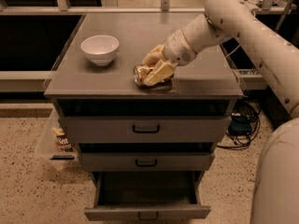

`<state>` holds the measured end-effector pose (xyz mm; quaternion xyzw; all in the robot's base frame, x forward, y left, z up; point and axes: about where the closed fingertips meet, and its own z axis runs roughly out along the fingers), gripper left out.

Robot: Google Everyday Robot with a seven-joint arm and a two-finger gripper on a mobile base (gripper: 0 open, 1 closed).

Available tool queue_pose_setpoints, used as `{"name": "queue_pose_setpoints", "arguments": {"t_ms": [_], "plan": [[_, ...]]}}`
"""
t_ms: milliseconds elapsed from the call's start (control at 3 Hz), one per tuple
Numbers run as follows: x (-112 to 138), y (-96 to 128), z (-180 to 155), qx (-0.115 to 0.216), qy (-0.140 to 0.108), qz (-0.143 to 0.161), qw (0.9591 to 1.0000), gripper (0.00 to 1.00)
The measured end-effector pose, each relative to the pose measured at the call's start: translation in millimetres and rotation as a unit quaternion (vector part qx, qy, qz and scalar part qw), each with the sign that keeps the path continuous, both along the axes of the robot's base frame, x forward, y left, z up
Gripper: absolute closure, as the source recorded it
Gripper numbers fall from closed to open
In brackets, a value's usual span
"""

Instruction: Place orange can into bottom drawer

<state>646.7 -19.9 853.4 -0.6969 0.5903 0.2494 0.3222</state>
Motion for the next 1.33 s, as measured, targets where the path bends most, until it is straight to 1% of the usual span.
{"name": "queue_pose_setpoints", "arguments": {"t_ms": [333,667,1000,1333], "plan": [[0.0,0.0,5.8,0.000,0.000,0.000,1.0000,1.00],[-31.1,-8.8,15.1,0.003,0.008,-0.010,0.9999,1.00],[-79.7,-22.4,35.0,0.011,0.012,-0.045,0.9989,1.00],[-129.7,-27.8,39.0,0.026,0.023,-0.080,0.9962,1.00]]}}
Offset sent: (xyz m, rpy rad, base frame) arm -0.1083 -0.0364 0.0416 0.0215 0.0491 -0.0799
